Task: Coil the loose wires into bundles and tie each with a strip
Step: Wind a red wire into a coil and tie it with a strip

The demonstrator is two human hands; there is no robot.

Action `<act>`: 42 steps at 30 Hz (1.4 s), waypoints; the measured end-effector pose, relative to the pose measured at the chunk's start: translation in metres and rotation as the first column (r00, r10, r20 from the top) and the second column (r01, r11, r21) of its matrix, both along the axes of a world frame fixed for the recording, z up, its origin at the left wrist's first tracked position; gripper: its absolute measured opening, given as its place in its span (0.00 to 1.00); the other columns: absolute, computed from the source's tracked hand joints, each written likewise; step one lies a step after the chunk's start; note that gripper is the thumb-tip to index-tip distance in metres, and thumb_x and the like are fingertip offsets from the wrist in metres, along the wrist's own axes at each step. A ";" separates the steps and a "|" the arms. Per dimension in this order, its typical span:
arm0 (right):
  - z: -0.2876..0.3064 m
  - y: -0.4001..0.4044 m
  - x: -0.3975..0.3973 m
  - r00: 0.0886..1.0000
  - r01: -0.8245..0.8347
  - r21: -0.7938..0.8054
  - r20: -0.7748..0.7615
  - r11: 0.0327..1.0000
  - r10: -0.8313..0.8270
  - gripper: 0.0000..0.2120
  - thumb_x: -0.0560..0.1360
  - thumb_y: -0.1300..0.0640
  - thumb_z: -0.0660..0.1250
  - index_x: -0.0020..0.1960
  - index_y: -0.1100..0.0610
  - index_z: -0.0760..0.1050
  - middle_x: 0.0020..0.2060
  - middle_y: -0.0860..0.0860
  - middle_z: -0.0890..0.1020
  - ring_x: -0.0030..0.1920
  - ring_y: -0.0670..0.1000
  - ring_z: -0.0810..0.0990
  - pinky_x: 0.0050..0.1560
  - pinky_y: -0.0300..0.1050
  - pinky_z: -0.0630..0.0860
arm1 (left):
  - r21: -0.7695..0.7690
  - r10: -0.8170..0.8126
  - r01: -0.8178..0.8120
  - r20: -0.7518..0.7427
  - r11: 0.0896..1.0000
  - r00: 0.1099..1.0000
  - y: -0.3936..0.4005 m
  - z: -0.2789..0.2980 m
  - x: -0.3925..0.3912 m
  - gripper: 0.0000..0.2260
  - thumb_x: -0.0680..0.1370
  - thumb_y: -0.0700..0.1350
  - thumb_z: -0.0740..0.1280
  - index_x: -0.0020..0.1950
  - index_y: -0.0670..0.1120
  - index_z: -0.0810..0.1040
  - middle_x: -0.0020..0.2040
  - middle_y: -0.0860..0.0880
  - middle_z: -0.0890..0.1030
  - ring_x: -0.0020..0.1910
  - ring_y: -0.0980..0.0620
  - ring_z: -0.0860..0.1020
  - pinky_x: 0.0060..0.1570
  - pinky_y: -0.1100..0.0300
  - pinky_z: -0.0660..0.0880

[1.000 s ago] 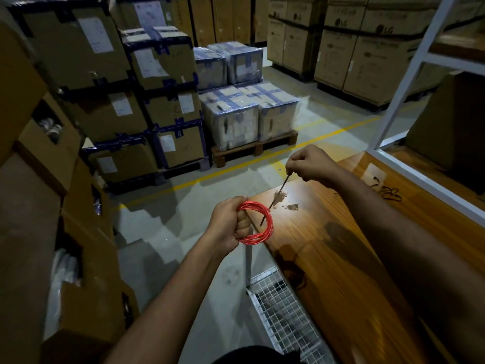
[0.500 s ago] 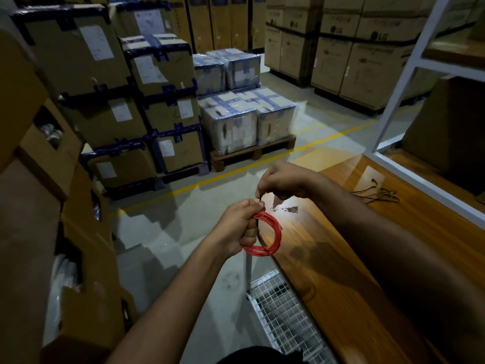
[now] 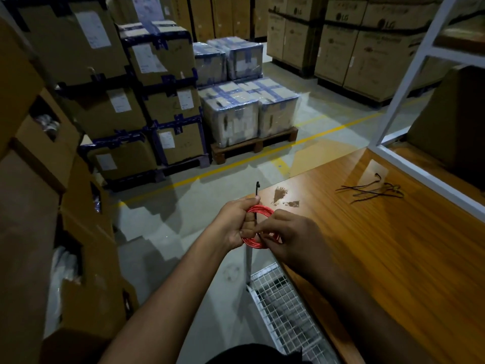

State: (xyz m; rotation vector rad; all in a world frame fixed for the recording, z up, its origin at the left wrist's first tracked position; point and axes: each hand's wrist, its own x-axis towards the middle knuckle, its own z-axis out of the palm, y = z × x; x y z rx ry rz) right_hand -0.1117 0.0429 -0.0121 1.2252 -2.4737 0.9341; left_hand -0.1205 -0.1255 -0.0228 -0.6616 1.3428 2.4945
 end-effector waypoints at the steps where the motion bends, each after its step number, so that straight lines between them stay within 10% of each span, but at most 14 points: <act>1: -0.004 -0.001 0.001 0.999 0.031 -0.032 -0.025 0.999 -0.031 0.07 0.70 0.54 0.75 0.48 0.49 0.82 0.42 0.44 0.81 0.37 0.47 0.78 0.31 0.47 0.77 | 0.024 -0.014 0.014 0.002 1.000 1.000 0.003 0.000 0.001 0.12 0.84 0.43 0.60 0.39 0.46 0.68 0.21 0.52 0.60 0.16 0.58 0.55 0.18 0.70 0.51; 16: 0.014 0.011 0.034 0.867 0.046 -0.638 0.408 0.769 0.287 0.06 0.72 0.58 0.74 0.47 0.60 0.82 0.44 0.50 0.86 0.49 0.52 0.85 0.51 0.48 0.82 | -0.213 0.131 -0.151 -0.106 0.965 0.986 0.016 -0.005 -0.002 0.07 0.81 0.43 0.64 0.45 0.43 0.78 0.32 0.46 0.69 0.28 0.51 0.67 0.26 0.63 0.63; 22: 0.031 0.005 0.016 0.839 0.365 -0.585 0.543 0.724 0.015 0.09 0.72 0.62 0.76 0.51 0.55 0.82 0.39 0.53 0.86 0.40 0.51 0.86 0.43 0.50 0.84 | -0.051 0.081 -0.090 -0.151 0.995 0.985 0.014 0.012 0.015 0.07 0.84 0.42 0.59 0.47 0.43 0.73 0.26 0.49 0.59 0.18 0.58 0.57 0.17 0.68 0.55; 28: 0.039 -0.010 -0.018 0.932 0.356 -0.329 0.196 0.874 -0.306 0.05 0.75 0.59 0.71 0.49 0.55 0.85 0.39 0.47 0.82 0.37 0.39 0.77 0.37 0.26 0.70 | -0.093 0.089 -0.107 -0.176 0.990 0.980 0.013 0.024 0.024 0.10 0.84 0.42 0.59 0.43 0.46 0.71 0.25 0.52 0.58 0.20 0.57 0.54 0.20 0.67 0.51; 42: 0.048 -0.027 -0.026 0.978 0.166 -0.116 -0.108 0.979 -0.178 0.03 0.75 0.62 0.71 0.44 0.61 0.82 0.38 0.53 0.77 0.36 0.49 0.74 0.35 0.39 0.70 | -0.115 0.114 -0.138 -0.194 0.984 0.974 0.012 0.030 0.033 0.11 0.84 0.43 0.59 0.41 0.46 0.71 0.25 0.51 0.60 0.20 0.56 0.57 0.20 0.66 0.53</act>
